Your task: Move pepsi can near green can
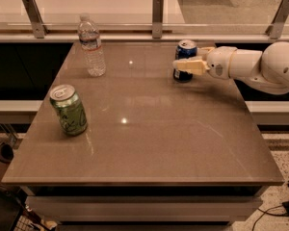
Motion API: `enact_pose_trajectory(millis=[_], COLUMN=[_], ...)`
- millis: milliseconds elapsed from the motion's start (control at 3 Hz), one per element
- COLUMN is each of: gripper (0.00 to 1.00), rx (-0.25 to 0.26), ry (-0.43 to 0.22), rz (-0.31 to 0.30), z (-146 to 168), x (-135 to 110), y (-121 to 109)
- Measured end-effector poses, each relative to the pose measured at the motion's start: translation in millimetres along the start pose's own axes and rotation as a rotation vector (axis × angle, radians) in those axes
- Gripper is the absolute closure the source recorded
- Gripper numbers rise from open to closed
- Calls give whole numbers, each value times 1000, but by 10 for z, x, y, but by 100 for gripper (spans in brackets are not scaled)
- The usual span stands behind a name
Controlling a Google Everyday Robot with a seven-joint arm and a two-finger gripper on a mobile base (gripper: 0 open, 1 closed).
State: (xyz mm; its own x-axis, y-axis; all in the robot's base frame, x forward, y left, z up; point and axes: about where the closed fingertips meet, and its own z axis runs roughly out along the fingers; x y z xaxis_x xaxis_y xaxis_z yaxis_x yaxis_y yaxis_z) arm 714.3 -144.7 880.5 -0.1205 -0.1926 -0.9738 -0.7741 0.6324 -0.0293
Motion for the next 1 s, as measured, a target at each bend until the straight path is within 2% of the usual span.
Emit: enact_pose_trajectory(millis=[667,1000], gripper=[88,100], rx=[-9,-13], ry=[0,-1], rz=[0,0], z=[50,72], x=[-3,-5], y=[34,50])
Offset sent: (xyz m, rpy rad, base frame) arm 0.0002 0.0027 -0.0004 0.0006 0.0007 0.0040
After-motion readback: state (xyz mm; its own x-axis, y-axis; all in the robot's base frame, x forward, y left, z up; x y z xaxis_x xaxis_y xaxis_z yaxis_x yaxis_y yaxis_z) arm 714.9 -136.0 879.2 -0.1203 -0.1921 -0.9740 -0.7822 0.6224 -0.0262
